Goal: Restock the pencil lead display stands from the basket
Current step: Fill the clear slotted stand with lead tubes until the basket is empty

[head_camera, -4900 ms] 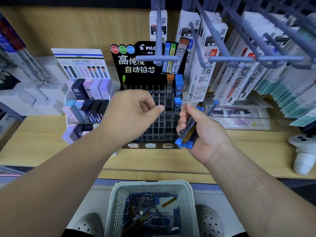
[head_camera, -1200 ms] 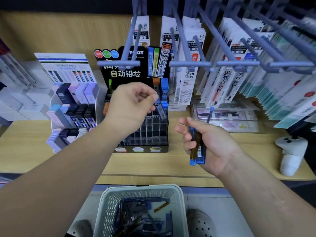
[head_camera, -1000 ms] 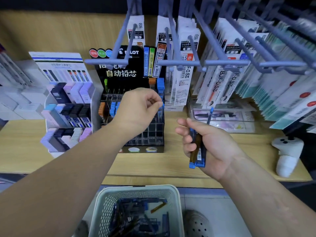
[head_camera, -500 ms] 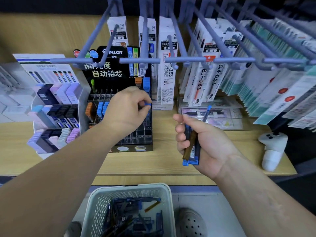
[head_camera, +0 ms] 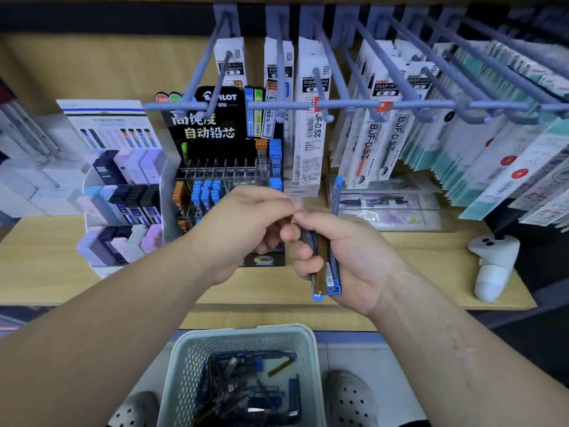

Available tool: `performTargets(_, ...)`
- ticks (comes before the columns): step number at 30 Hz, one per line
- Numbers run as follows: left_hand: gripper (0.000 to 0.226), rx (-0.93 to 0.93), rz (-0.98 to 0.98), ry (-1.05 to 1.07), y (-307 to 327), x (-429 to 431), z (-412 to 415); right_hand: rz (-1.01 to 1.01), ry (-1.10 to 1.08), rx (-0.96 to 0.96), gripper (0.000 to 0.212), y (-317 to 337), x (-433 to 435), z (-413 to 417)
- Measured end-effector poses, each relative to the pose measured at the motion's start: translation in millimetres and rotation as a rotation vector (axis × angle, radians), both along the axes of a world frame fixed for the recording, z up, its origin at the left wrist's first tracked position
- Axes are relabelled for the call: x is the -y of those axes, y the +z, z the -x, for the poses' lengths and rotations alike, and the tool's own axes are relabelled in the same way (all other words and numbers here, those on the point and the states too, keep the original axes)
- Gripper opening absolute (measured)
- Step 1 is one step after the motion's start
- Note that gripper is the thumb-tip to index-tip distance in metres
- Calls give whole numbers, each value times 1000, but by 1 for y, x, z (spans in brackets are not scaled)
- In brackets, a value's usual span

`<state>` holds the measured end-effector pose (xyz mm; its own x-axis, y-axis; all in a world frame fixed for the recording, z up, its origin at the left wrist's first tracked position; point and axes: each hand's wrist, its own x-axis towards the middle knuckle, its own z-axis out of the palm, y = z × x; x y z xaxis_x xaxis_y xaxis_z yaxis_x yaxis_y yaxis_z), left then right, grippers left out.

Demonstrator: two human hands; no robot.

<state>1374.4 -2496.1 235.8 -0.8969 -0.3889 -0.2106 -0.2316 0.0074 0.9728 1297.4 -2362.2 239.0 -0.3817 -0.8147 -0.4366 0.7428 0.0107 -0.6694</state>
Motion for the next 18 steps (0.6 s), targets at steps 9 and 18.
performTargets(9,18,-58,-183,-157,3,14,-40,102,128,-95,12,6,6,-28)
performTargets(18,21,-127,-261,-217,-1,22,-72,102,232,-130,22,6,10,-49)
